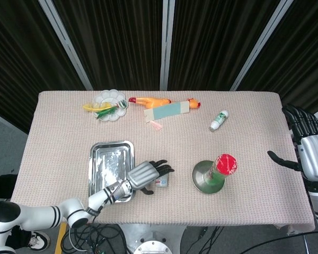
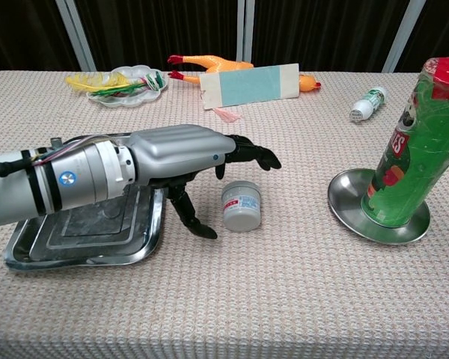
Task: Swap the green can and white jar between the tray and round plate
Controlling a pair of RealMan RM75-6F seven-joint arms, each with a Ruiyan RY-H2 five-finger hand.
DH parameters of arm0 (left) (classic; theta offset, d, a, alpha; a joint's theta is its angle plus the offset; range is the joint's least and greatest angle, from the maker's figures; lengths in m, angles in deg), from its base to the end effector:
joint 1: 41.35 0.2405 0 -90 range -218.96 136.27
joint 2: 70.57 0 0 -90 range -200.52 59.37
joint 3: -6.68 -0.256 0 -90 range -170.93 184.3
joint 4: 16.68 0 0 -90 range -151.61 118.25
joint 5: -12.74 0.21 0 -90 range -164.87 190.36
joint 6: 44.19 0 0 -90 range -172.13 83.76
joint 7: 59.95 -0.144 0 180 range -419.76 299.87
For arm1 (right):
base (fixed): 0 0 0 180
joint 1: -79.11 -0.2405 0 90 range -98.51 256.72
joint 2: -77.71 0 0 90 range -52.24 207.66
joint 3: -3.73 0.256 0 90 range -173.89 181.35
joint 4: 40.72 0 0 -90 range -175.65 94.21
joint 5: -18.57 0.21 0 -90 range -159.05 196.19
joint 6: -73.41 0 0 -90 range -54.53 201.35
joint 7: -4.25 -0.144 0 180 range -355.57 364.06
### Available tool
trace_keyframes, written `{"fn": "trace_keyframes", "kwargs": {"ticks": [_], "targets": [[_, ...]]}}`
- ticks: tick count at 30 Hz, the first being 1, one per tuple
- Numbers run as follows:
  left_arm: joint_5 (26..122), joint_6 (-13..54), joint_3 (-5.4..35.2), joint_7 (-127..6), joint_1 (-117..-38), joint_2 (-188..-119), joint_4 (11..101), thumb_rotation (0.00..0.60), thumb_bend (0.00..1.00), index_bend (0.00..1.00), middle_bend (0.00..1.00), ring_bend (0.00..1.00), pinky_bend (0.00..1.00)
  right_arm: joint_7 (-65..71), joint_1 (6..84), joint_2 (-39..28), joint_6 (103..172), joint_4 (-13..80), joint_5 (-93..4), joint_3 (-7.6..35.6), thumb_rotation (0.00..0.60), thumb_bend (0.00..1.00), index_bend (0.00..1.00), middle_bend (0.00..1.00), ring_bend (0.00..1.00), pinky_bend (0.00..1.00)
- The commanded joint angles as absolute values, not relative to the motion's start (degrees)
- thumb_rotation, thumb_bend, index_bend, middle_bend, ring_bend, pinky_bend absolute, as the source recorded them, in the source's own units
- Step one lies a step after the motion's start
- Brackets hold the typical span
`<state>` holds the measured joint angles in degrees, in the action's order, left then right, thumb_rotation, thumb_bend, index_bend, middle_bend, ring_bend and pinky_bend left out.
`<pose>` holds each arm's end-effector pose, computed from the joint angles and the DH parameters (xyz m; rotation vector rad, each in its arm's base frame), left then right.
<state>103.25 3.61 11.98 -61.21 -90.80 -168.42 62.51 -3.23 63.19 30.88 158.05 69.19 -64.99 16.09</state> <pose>-0.0737 0.2923 -0.0898 -2.3847 -0.8281 -1.1510 -0.2044 -0.2510 0.2426 1.3898 -0.7800 1.2789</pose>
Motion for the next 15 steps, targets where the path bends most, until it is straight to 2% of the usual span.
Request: {"fn": "trace_keyframes", "kwargs": {"ticks": [1, 10, 15], "targets": [[103.16, 3.84, 11.61, -60.85, -91.2, -169.54, 61.11, 0.6, 0.09, 0.14, 0.16, 0.11, 0.39, -4.44, 63.64, 30.82, 158.25, 68.56, -65.87, 15.77, 0.6, 0.07, 0.0, 0.02, 0.0, 0.06], [104.69, 7.01, 10.63, -58.79, -91.58, -172.94, 57.11, 0.6, 0.12, 0.23, 0.26, 0.2, 0.48, -5.66, 63.49, 30.95, 157.5, 67.53, -65.45, 16.36, 0.6, 0.07, 0.0, 0.02, 0.0, 0.06], [105.07, 7.0, 10.12, -58.74, -92.35, -174.63, 55.01, 0.6, 0.13, 0.25, 0.28, 0.22, 0.5, -5.71, 63.49, 30.95, 156.97, 67.31, -65.38, 16.34, 0.6, 0.08, 0.0, 0.02, 0.0, 0.06]]}}
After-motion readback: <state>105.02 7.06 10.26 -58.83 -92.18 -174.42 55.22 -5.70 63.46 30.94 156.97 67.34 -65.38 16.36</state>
